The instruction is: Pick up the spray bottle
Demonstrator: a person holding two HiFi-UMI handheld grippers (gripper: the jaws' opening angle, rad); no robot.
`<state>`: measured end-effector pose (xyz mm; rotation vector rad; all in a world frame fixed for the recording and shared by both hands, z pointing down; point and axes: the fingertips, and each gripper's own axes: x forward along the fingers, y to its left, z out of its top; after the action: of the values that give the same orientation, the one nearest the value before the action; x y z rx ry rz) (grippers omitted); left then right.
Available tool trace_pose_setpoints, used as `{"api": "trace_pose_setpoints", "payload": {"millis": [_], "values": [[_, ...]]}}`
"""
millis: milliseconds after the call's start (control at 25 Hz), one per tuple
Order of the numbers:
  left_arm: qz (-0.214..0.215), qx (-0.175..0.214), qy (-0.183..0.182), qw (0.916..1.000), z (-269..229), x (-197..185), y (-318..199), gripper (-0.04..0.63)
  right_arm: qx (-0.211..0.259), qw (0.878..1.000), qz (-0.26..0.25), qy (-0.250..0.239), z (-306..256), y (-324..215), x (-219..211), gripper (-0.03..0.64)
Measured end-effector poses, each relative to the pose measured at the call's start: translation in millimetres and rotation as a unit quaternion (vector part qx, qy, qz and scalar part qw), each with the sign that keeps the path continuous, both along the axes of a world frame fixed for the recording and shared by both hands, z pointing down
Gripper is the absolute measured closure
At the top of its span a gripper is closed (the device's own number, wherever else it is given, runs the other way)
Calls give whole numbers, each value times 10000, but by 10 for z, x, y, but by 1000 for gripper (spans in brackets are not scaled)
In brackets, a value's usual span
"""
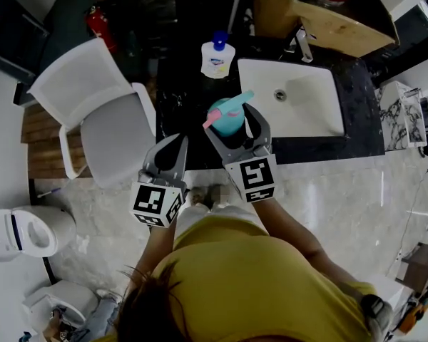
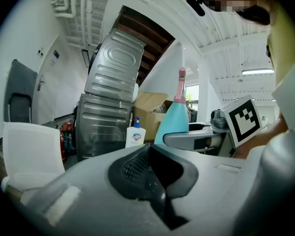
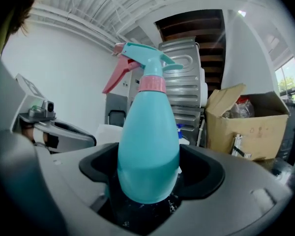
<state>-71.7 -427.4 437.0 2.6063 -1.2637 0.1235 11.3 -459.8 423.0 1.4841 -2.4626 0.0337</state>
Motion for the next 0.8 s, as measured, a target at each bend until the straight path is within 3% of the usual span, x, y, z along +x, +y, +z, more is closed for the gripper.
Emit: {"api": "trace_pose_setpoints", "payload": {"millis": [440, 800], "values": [[-141, 653, 43, 9978, -597, 70, -120, 591, 344, 9959, 817, -157, -584, 199, 539, 239], [-158, 938, -49, 9955, -847, 157, -76, 591, 539, 9921, 1121, -168, -760, 324, 748, 241]]}}
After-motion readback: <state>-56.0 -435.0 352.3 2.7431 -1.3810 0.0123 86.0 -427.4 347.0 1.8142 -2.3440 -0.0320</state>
